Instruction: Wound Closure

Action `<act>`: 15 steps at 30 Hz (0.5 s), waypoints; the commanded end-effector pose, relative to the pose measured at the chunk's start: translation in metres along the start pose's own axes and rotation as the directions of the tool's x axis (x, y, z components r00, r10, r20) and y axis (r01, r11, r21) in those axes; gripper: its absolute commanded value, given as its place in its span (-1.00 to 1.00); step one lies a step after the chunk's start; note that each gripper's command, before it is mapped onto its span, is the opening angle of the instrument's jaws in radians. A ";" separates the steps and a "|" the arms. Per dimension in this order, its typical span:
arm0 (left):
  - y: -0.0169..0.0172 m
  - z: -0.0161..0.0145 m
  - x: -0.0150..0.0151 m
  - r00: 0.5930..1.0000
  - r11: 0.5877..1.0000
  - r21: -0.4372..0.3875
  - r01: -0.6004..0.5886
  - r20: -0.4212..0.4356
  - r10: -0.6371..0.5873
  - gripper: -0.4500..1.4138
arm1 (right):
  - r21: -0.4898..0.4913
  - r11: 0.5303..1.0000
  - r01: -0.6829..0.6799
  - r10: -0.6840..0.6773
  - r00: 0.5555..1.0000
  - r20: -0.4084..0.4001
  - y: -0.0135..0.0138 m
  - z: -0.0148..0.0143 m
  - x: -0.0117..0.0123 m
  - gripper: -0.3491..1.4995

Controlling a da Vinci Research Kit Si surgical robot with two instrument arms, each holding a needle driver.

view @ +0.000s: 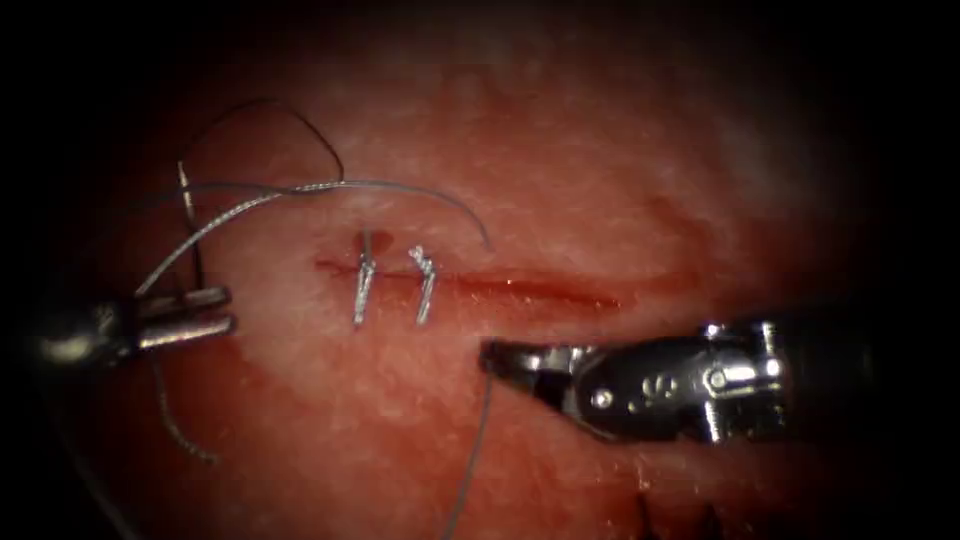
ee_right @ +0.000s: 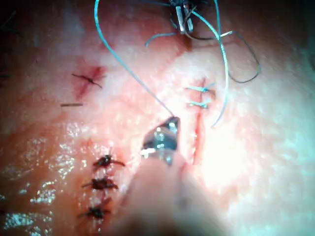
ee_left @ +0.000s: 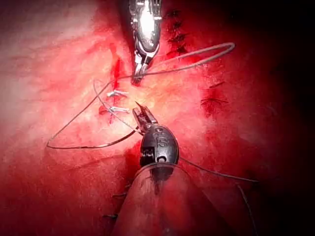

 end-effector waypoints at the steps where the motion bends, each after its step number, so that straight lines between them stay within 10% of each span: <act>1: 0.0011 0.0001 -0.0008 1.000 1.000 -0.003 0.003 0.003 -0.003 -1.00 | 0.008 1.000 -0.004 0.004 1.000 -0.008 -0.0016 0.0003 0.0004 -1.00; 15: 0.0010 -0.0001 -0.0010 1.000 1.000 -0.006 0.002 0.002 -0.002 -1.00 | 0.097 0.995 -0.016 0.025 0.995 -0.092 -0.0086 -0.0075 0.0144 -1.00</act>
